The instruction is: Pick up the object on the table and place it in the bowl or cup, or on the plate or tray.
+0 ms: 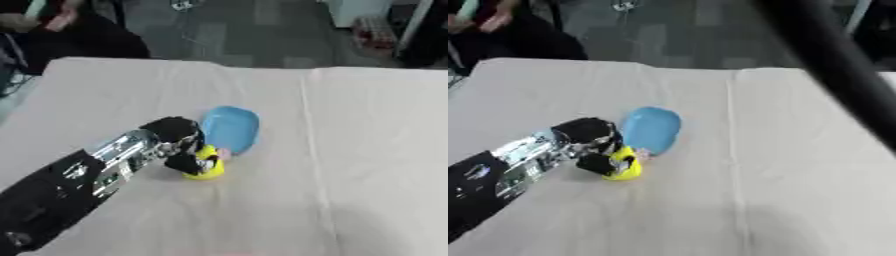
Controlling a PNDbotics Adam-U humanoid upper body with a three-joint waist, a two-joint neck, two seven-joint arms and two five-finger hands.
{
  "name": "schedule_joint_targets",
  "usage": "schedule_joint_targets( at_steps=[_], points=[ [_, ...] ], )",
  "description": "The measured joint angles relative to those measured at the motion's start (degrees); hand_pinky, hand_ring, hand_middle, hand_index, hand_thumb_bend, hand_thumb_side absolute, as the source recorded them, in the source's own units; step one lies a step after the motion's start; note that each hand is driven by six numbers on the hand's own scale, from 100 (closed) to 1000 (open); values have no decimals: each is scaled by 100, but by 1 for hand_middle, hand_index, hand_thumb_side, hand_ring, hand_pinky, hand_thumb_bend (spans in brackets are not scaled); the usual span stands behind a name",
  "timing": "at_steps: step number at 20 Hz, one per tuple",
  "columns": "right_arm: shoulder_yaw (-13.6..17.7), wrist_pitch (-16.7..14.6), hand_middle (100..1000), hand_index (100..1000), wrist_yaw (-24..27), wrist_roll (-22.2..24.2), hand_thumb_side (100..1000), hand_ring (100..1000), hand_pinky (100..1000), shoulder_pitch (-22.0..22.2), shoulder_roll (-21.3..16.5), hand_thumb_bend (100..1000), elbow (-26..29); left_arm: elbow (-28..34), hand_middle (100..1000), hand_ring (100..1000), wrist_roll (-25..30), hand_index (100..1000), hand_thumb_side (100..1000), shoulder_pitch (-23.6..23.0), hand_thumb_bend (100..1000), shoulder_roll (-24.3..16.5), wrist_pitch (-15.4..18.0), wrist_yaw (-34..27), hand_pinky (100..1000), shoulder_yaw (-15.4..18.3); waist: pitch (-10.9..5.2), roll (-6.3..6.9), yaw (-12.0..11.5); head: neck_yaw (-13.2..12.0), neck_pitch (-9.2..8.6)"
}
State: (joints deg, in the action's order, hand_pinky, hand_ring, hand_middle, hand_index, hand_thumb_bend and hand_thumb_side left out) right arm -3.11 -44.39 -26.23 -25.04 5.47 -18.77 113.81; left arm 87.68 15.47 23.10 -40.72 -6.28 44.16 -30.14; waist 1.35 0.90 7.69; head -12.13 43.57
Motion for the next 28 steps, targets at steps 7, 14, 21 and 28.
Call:
schedule_joint_targets(
  at_steps=[7,14,21,28],
  points=[
    [0,-13,451,206,0,13,926,413,168,0,0,100,0,1,100,100,-202,399,824,-41,100,0,83,-129,100,-30,0,0,-1,0,1],
    [0,-12,451,204,0,12,926,413,167,0,0,100,0,2,350,146,-223,546,879,-45,100,0,69,-249,100,-50,0,0,-2,0,2],
    [0,-12,451,206,0,12,925,413,168,0,0,100,0,-53,738,659,337,777,756,-48,449,0,63,-194,486,-101,0,0,-2,-1,4],
    [0,-13,451,207,1,13,923,413,168,-1,0,100,0,-65,795,745,951,811,717,-34,518,0,48,-31,578,-97,-1,1,13,-1,5]
  ],
)
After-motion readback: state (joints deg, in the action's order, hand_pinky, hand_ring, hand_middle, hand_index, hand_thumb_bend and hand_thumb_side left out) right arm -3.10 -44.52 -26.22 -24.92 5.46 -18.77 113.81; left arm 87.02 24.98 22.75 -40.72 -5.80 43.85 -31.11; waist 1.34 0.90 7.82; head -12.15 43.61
